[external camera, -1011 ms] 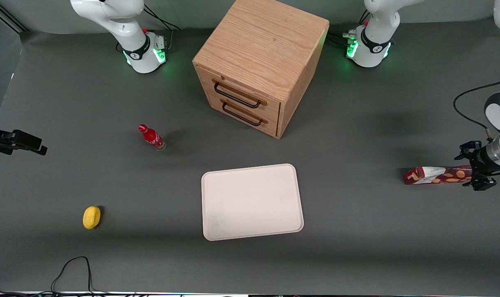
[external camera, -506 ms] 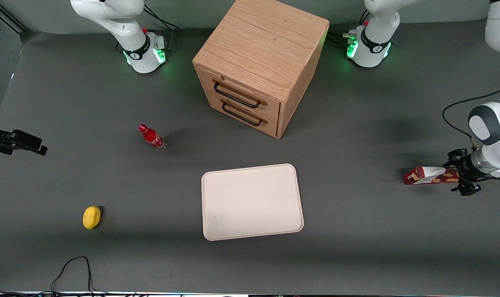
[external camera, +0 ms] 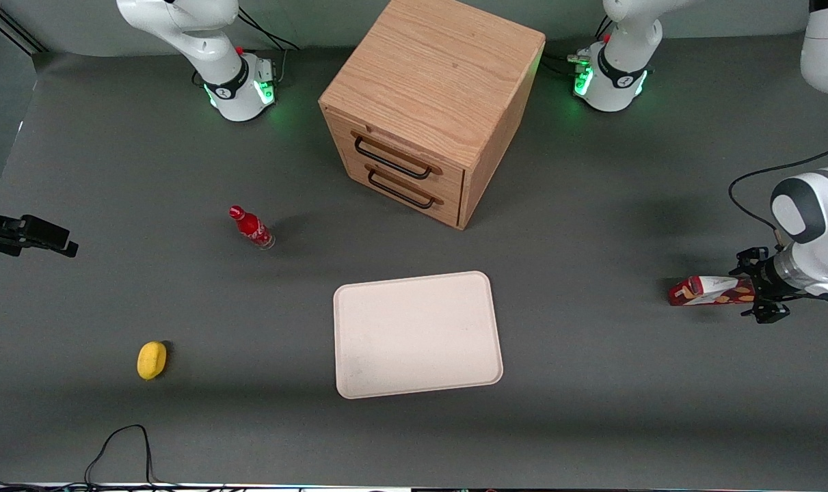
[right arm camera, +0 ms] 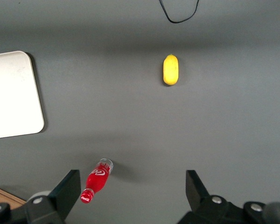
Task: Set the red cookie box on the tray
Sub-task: 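Close the left gripper on the box end and lift it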
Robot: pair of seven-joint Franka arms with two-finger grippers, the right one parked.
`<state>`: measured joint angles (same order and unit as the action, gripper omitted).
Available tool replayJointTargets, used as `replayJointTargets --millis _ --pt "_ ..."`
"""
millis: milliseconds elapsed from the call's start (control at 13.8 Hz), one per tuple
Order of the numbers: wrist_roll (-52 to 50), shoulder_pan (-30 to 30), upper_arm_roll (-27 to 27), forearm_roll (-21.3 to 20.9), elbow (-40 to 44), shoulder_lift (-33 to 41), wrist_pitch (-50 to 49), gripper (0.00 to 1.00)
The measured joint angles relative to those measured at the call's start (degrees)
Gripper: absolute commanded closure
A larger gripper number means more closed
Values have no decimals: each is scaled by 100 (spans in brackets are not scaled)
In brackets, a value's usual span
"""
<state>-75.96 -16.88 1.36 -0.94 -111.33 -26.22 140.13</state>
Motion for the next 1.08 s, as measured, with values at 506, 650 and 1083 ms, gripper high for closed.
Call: replayJointTargets --millis 506,650,1083 --pt "5 -33 -5 -4 13 -1 -276 94" --pt "5 -33 -5 -4 19 -1 -294 100" --pt "43 -33 -5 -17 200 0 -601 100"
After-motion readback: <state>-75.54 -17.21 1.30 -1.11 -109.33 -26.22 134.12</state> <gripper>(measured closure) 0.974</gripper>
